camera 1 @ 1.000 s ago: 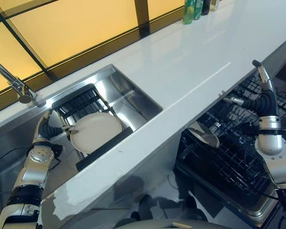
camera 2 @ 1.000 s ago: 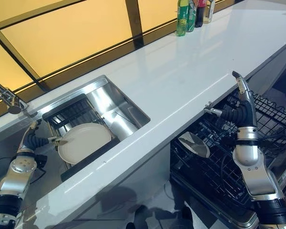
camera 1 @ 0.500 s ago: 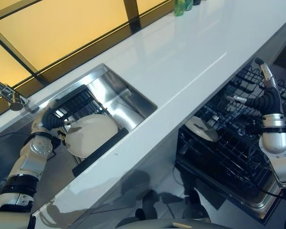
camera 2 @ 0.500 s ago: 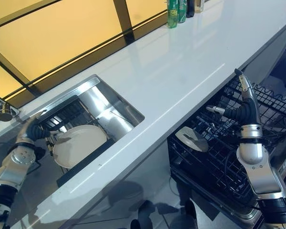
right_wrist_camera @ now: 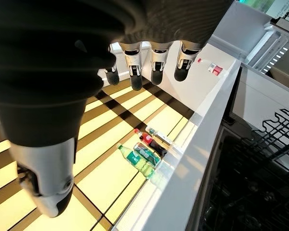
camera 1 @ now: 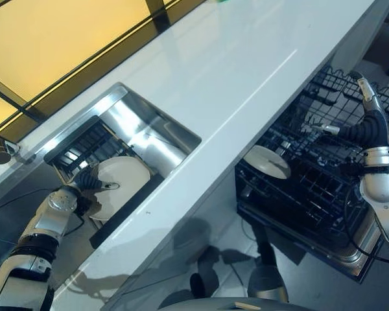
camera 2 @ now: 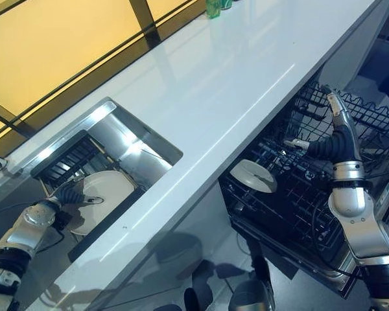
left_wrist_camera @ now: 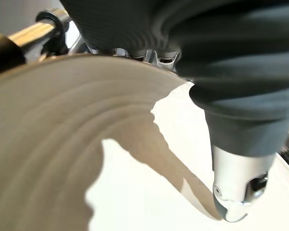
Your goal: Pick up plates and place into dishwasher.
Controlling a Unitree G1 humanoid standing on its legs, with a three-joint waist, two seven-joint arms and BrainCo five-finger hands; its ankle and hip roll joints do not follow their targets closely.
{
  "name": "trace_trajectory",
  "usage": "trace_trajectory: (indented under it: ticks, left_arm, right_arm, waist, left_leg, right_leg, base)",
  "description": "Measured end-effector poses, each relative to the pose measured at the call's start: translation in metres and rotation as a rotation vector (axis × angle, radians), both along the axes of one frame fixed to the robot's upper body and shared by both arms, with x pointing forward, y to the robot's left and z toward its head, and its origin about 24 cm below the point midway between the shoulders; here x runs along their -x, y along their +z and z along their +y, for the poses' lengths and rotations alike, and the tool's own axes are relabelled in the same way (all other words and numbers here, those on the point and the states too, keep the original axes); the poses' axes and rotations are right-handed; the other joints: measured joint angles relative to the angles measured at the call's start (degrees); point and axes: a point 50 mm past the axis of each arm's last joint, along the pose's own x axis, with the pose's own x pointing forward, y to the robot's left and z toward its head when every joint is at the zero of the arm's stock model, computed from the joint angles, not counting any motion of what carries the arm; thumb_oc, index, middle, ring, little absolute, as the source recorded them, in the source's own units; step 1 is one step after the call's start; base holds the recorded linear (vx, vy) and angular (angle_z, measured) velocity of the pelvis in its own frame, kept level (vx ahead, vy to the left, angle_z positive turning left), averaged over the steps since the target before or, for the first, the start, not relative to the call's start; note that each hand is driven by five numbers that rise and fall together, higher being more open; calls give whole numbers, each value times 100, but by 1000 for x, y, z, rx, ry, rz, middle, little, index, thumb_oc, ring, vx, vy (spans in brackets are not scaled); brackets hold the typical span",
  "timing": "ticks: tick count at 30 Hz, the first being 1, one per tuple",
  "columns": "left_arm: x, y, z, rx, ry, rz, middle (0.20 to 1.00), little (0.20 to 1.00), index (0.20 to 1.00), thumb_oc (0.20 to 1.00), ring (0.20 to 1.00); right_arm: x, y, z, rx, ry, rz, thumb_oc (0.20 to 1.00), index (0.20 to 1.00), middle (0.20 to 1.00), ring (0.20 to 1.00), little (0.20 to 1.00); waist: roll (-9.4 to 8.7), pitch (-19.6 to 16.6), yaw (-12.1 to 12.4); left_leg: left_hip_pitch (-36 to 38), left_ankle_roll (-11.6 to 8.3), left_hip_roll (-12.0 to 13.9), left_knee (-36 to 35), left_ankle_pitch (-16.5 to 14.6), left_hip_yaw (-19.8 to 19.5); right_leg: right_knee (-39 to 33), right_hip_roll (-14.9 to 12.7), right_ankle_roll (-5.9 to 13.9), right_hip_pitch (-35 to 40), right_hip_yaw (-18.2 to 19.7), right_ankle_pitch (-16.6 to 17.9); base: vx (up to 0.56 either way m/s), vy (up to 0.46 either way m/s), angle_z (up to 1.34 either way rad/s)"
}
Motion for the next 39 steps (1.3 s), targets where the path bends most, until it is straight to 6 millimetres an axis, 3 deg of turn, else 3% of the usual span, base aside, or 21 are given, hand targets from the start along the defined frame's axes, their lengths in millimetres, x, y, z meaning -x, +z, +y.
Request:
trace_trajectory:
  ticks: [14, 23, 24, 25, 26, 34, 39]
  left_arm:
    - [-1, 1, 11, 255, 80, 116, 1000, 1000, 1000, 1000, 1000]
    - [3, 2, 15, 429, 114, 104, 1000, 1000, 1000, 1000, 1000]
    - [4, 2, 15, 459, 113, 98, 909, 909, 909, 909, 909]
    - [5, 3, 15, 483, 112, 92, 598, 598, 598, 598, 598]
    - [5, 3, 14, 502, 100, 88, 200, 200, 200, 200, 200]
    - [10, 21, 22, 557, 40, 43, 200, 200, 200, 200, 200]
    - [10, 28, 10, 585, -112, 73, 200, 200, 200, 200, 200]
  right_arm:
    - [-3, 4, 2, 9, 11, 8, 1000, 1000, 1000, 1000, 1000]
    - [-3, 5, 3, 10, 13, 9, 1000, 1000, 1000, 1000, 1000]
    - [-3, 6, 4, 10, 16, 6, 1000, 1000, 1000, 1000, 1000]
    - [-3, 6, 4, 10, 19, 4, 1000, 1000, 1000, 1000, 1000]
    - [-3, 6, 4, 11, 19, 3, 1000, 1000, 1000, 1000, 1000]
    - [-1, 5, 4, 7, 13, 3, 1000, 1000, 1000, 1000, 1000]
    - [0, 4, 3, -4, 9, 0, 1000, 1000, 1000, 1000, 1000]
  waist:
    - [129, 42, -4]
    - [145, 41, 15]
    - [145, 40, 14]
    - [145, 40, 15]
    - [145, 40, 19]
    - [155, 18, 93]
    - [155, 7, 215]
  left_leg:
    - [15, 7, -14, 1, 4, -4]
    - [42, 6, -1, 21, 5, -28]
    - [47, 6, 0, 24, 5, -40]
    - [59, 6, 0, 28, 5, -52]
    - [88, 6, 0, 26, 5, -69]
    - [107, 16, -10, 23, 12, -166]
    - [104, 17, -19, 22, 13, -177]
  right_leg:
    - [1, -15, 6, 14, -7, 1]
    - [0, -9, 3, 68, -36, -1]
    - [0, -9, 3, 80, -46, -1]
    - [0, -10, 3, 102, -60, -1]
    - [0, -11, 1, 141, -78, -3]
    - [1, -35, 5, 220, -173, -30]
    - [3, -47, 9, 235, -195, -36]
  base:
    - [6, -1, 0]
    - [3, -52, 1]
    - [-5, -30, 5]
    - [-8, -27, 7]
    - [-10, -20, 7]
    - [-11, -14, 7]
    - [0, -21, 2]
